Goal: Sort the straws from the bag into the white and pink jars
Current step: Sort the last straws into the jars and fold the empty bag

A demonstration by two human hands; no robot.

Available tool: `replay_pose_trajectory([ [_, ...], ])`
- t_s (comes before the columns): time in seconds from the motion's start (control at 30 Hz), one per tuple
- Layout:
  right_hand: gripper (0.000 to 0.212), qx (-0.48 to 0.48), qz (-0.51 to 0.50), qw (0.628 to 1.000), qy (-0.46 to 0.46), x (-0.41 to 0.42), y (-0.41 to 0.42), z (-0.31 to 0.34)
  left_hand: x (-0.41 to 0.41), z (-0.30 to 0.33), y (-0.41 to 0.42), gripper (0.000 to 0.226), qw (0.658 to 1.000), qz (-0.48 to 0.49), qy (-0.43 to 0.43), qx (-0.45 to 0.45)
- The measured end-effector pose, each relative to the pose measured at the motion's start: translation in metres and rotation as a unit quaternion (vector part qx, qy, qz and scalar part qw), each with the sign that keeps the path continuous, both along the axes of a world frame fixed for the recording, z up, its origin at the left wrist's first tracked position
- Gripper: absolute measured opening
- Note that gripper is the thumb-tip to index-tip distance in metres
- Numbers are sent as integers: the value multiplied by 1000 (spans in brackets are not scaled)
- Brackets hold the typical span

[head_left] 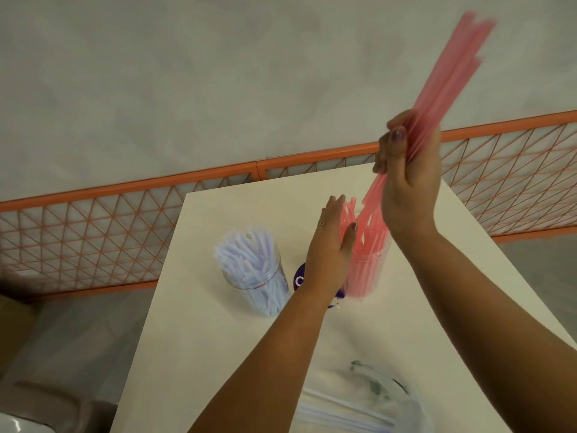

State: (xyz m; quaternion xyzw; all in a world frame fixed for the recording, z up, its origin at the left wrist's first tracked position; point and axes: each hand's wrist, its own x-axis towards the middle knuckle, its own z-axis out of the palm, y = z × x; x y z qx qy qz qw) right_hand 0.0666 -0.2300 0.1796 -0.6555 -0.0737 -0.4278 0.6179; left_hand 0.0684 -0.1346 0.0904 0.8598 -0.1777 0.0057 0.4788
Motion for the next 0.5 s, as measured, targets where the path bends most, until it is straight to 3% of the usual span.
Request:
replay_pose_trajectory([
  [0.23,10,-20,23,987,158,15,-9,-53,2,-9,-8,46,1000,12,11,6],
  [0.5,19,-81,42,969,230,16,-13,-65,2,-8,-10,44,999,20,41,-3],
])
